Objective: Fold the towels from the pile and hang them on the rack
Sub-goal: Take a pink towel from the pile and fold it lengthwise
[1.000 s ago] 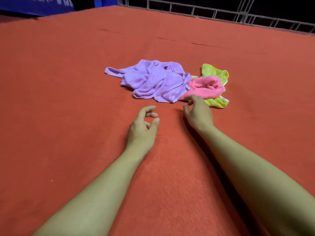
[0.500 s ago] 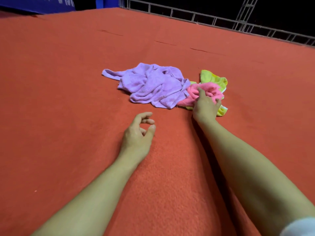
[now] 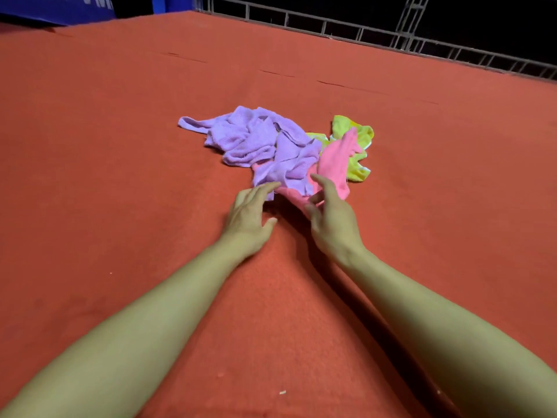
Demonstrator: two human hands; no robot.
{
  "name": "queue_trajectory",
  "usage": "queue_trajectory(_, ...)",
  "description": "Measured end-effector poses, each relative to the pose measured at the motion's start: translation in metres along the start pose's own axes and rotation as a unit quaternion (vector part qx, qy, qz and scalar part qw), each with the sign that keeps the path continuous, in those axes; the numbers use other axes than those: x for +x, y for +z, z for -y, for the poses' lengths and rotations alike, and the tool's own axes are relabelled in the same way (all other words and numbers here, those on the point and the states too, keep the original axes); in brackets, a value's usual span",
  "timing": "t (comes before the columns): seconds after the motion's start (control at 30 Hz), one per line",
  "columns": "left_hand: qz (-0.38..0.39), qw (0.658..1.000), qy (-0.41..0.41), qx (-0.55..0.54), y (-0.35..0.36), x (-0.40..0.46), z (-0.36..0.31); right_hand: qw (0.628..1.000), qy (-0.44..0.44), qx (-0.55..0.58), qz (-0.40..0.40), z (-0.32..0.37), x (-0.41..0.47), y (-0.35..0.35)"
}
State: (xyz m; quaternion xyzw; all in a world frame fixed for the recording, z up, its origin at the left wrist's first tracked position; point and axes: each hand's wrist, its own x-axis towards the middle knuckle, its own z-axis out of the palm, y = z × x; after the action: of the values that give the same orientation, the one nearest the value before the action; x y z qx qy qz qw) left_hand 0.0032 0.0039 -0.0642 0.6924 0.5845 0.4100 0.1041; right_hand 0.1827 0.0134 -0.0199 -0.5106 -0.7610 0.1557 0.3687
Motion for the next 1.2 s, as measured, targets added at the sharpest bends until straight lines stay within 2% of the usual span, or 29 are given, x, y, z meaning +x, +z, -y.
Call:
queue_trajectory(0.1,0.030,0.998,0.007,0.056,-0.013,-0.020,-0.012,0.999,-0.002,0.042,-0.001,0.020,-0.048,-0.018)
queue_trajectory(0.2,0.044,0.995,0.052,0.073,-0.026,-0.044,-0.016,0.996,-0.020,0.081,0.013,0.028,-0.089,-0.028)
queue_trajectory(0.3,0.038,0.988,0.100,0.110,-0.040,-0.064,-0.012,0.993,-0.031,0.111,0.037,0.032,-0.122,-0.035)
queue_trajectory(0.37,0.034,0.986,0.103,0.124,-0.051,-0.072,-0.010,0.990,-0.027,0.132,0.045,0.034,-0.137,-0.037)
queue_trajectory(0.5,0.095,0.983,0.130,0.084,-0.066,-0.094,-0.016,0.976,-0.008,0.206,0.064,0.041,-0.157,-0.038)
queue_trajectory(0.63,0.107,0.981,0.157,0.025,-0.066,-0.119,-0.026,0.958,-0.010,0.257,0.124,0.052,-0.181,-0.040)
queue_trajectory(0.73,0.116,0.982,0.146,-0.001,-0.071,-0.130,-0.030,0.959,0.003,0.236,0.156,0.048,-0.190,-0.044)
queue_trajectory(0.83,0.160,0.984,0.076,-0.005,-0.094,-0.140,-0.032,0.966,0.016,0.193,0.171,0.041,-0.190,-0.052)
queue_trajectory(1.03,0.254,0.962,0.096,0.011,-0.123,-0.168,-0.038,0.981,0.010,0.126,0.146,0.048,-0.176,-0.052)
queue_trajectory(1.1,0.239,0.969,0.064,-0.014,-0.126,-0.161,-0.038,0.985,0.014,0.114,0.130,0.052,-0.163,-0.048)
queue_trajectory(1.2,0.149,0.988,0.029,-0.019,-0.120,-0.135,-0.038,0.994,-0.004,0.050,0.101,0.054,-0.130,-0.035)
